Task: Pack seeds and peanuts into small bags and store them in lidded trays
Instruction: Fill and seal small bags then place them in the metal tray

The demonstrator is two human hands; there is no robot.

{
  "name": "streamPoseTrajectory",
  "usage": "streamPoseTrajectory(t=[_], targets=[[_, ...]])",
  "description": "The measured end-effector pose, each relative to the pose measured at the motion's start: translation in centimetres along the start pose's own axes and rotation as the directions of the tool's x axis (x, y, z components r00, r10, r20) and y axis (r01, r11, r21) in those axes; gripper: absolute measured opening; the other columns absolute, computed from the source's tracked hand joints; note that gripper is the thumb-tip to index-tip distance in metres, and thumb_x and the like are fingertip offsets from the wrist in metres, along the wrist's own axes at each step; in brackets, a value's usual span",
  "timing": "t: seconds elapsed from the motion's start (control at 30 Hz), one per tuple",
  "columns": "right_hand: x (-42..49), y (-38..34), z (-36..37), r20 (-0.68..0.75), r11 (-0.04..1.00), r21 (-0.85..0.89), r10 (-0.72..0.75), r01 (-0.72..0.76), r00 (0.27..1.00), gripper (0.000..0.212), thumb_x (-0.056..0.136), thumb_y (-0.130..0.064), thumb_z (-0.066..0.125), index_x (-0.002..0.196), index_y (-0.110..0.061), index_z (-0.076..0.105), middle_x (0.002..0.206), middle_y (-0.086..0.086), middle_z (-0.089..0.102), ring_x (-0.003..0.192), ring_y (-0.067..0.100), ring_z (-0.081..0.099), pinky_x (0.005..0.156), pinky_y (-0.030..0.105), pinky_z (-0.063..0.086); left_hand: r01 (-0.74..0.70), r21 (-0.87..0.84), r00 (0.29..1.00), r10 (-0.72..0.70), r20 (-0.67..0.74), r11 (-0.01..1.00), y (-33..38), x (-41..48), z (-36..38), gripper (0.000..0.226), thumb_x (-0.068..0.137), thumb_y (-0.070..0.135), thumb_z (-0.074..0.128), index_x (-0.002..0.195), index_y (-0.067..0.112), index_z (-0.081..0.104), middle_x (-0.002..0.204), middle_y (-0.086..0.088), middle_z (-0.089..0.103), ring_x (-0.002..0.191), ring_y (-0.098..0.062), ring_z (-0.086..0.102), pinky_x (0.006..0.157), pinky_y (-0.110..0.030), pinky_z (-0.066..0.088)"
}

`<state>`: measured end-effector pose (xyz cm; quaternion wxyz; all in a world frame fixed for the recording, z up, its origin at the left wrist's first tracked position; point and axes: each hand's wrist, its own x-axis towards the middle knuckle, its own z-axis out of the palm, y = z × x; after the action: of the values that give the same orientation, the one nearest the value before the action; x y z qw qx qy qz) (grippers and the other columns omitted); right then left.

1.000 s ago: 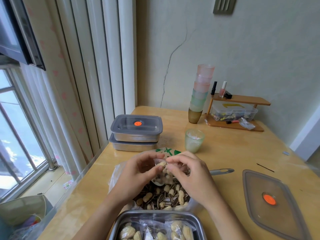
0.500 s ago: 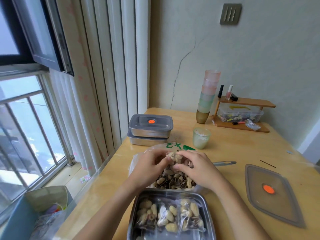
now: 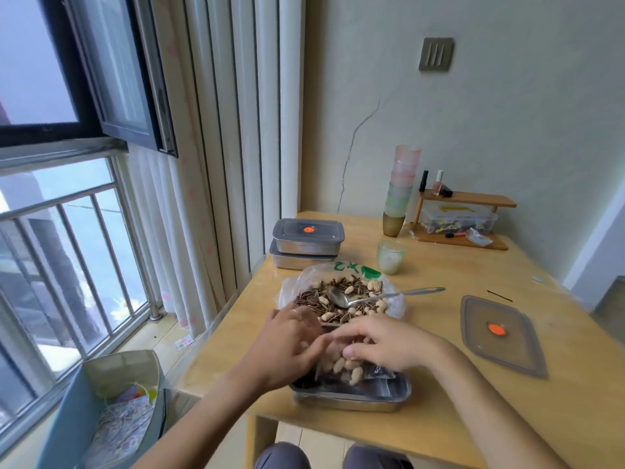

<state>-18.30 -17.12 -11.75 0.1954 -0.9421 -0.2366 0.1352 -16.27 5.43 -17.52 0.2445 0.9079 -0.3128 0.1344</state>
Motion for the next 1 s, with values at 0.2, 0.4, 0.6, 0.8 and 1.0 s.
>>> streamPoseTrajectory(t=[0.2,0.4,0.6,0.8,1.0], targets=[[0.5,-1.7,2.7,-0.074,0.992,-0.123,-0.040,0.031,0.996,0.018,0.097,-0.031,0.067,0.114,-0.029,0.063,0.092,-0.012,0.067,0.076,-0.004,0.058,0.074,0.017,0.046,0.071,-0.110,0.988,-0.085,-0.131,0.991,0.0,-0.4,0.7,0.045,0.099,0.046,0.037,0.077,0.016,0.062,0.088,0.004,0.056,0.083,-0.012,0.051,0.077,-0.032,0.041],[0.5,-2.0,4.1,-0.243,0.999,-0.036,-0.009,0.000,0.970,0.023,0.083,-0.031,0.080,0.101,-0.030,0.066,0.095,-0.014,0.056,0.086,0.007,0.058,0.082,0.030,0.051,0.102,-0.191,0.977,-0.135,-0.165,0.976,-1.1,0.3,2.8,0.019,0.088,0.020,0.045,0.094,0.020,0.063,0.094,0.008,0.058,0.090,-0.014,0.049,0.083,-0.027,0.040],[1.1,-2.8,5.4,-0.209,0.999,-0.030,-0.028,0.022,0.978,0.016,0.088,-0.028,0.076,0.089,-0.031,0.061,0.090,-0.013,0.048,0.074,0.001,0.046,0.077,0.034,0.047,0.176,-0.345,0.969,-0.224,-0.103,0.922,-1.2,0.4,3.2,0.034,0.078,0.012,0.040,0.096,0.023,0.066,0.102,0.014,0.054,0.105,-0.013,0.046,0.093,-0.022,0.039],[1.4,-3.3,4.2,-0.117,0.997,-0.070,-0.040,0.032,0.992,0.016,0.089,-0.022,0.076,0.090,-0.022,0.060,0.087,-0.012,0.048,0.071,0.000,0.047,0.064,0.018,0.037,0.165,-0.293,0.972,-0.206,-0.113,0.942,-1.3,0.6,3.2,0.029,0.089,0.003,0.055,0.088,0.031,0.065,0.098,0.014,0.053,0.102,-0.006,0.044,0.087,-0.012,0.034],[1.8,-2.9,0.1,-0.104,0.999,0.004,0.049,-0.049,0.993,0.024,0.092,-0.044,0.071,0.110,-0.028,0.073,0.091,-0.011,0.067,0.085,0.009,0.063,0.084,0.030,0.054,0.182,-0.277,0.968,-0.221,-0.116,0.943,-1.8,3.2,2.1,0.032,0.083,0.002,0.058,0.077,0.033,0.064,0.087,0.009,0.062,0.088,-0.006,0.054,0.077,-0.027,0.043]])
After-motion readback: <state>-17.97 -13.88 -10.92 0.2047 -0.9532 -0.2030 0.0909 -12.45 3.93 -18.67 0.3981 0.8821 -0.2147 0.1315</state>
